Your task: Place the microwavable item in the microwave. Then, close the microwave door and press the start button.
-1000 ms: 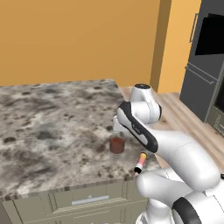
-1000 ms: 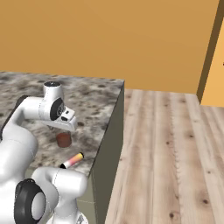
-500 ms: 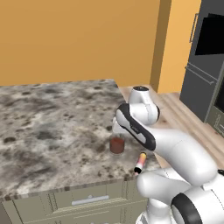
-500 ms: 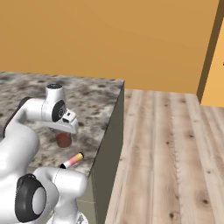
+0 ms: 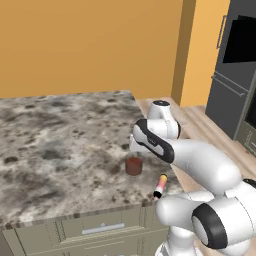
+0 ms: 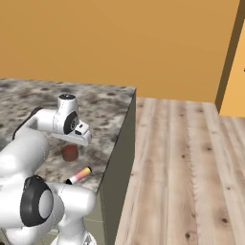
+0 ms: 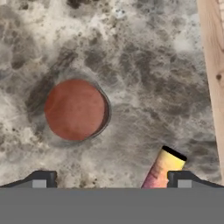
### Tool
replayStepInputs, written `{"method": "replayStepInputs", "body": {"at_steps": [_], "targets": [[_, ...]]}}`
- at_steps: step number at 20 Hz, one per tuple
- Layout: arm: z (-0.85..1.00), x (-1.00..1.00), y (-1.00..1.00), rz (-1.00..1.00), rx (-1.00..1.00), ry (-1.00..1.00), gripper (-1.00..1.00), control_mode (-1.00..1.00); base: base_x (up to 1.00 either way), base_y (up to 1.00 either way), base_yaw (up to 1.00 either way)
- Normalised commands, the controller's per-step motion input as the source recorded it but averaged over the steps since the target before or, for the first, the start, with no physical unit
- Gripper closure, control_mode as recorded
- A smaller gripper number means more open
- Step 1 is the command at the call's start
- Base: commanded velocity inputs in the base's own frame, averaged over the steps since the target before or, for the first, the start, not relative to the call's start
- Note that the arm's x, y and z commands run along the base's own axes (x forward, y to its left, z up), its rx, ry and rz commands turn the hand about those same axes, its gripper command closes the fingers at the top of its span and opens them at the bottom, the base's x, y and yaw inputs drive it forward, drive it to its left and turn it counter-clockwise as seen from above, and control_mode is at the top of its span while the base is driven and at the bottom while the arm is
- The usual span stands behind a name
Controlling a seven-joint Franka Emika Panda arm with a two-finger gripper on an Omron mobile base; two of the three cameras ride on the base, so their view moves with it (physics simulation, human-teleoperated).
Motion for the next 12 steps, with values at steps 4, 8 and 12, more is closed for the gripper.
{"method": "replayStepInputs", "body": {"at_steps": [4,8,12], "targets": [[-0.29,0.29,0.0,0.0,0.0,0.03,-1.0,-1.0,0.0,0.0,0.0],[-0.31,0.25,0.0,0.0,0.0,0.04,-1.0,-1.0,0.0,0.0,0.0],[-0.34,0.25,0.05,0.0,0.0,0.06,-1.0,-1.0,0.0,0.0,0.0]]}}
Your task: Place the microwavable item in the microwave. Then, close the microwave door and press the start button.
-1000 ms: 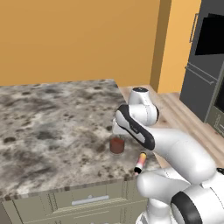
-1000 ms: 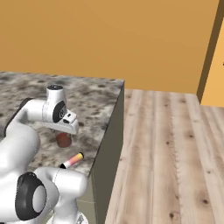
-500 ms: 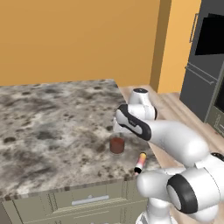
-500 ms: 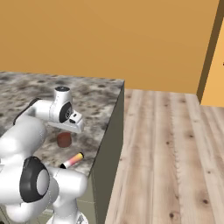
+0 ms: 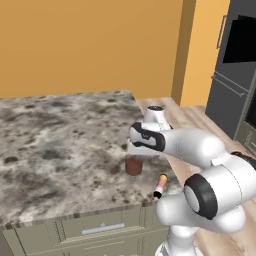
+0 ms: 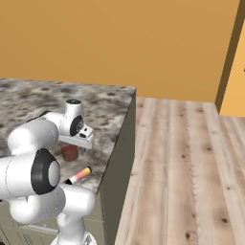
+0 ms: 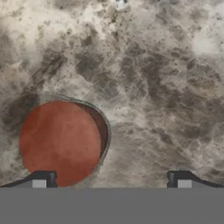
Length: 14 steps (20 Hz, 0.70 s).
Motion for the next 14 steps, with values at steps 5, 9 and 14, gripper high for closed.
{"method": "replayStepInputs", "body": {"at_steps": [5,9,14], "targets": [[-0.4,0.24,0.09,-0.01,0.0,0.1,-1.0,-1.0,0.0,0.0,0.0],[-0.37,0.21,0.08,-0.02,0.0,0.08,-1.0,-1.0,0.0,0.0,0.0],[-0.26,0.11,0.01,-0.03,0.0,0.04,-1.0,-1.0,0.0,0.0,0.0]]}}
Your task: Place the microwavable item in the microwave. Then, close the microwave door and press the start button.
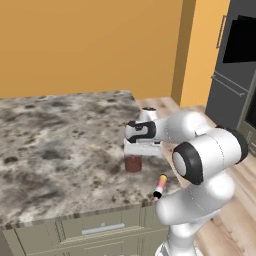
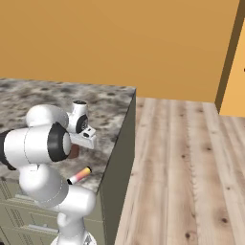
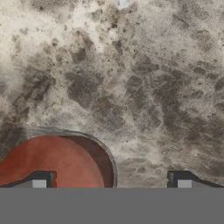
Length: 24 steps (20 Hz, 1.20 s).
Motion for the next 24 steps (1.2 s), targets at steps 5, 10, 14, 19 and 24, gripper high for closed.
{"method": "replayStepInputs", "body": {"at_steps": [5,10,14,19,24], "targets": [[-0.08,-0.13,0.0,-0.04,0.0,0.0,-1.0,-1.0,0.0,0.0,0.0],[0.0,-0.29,0.0,-0.06,0.0,-0.01,-1.0,-1.0,0.0,0.0,0.0],[-0.06,0.0,0.0,-0.05,0.0,0.0,-1.0,-1.0,0.0,0.0,0.0],[-0.43,0.09,0.0,-0.03,0.0,0.03,-1.0,-1.0,0.0,0.0,0.0],[-0.5,0.11,0.05,-0.02,0.0,0.1,-1.0,-1.0,0.0,0.0,0.0]]}}
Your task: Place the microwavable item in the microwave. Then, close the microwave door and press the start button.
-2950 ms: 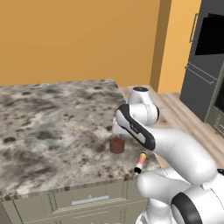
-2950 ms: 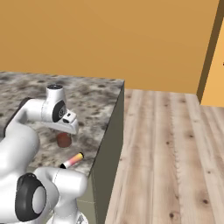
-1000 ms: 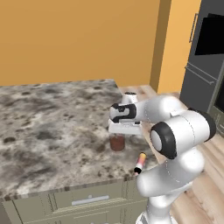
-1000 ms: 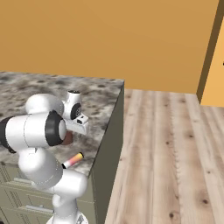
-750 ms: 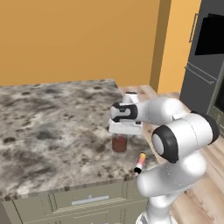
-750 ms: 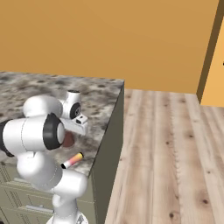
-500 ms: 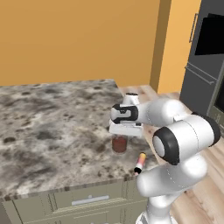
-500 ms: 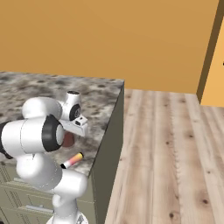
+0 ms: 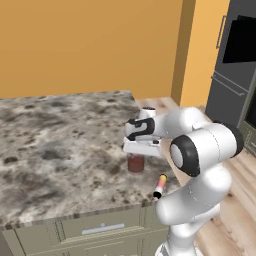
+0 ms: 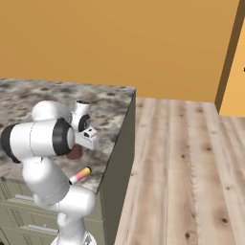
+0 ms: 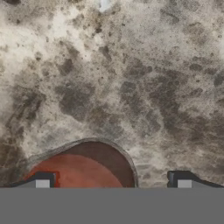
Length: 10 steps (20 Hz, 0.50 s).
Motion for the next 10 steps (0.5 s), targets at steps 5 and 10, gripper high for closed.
{"method": "replayStepInputs", "body": {"at_steps": [5,10], "targets": [[-0.56,-0.07,0.0,-0.01,0.0,0.07,-1.0,-1.0,0.0,0.0,0.0],[-0.67,-0.35,0.0,0.0,0.0,0.04,-1.0,-1.0,0.0,0.0,0.0]]}}
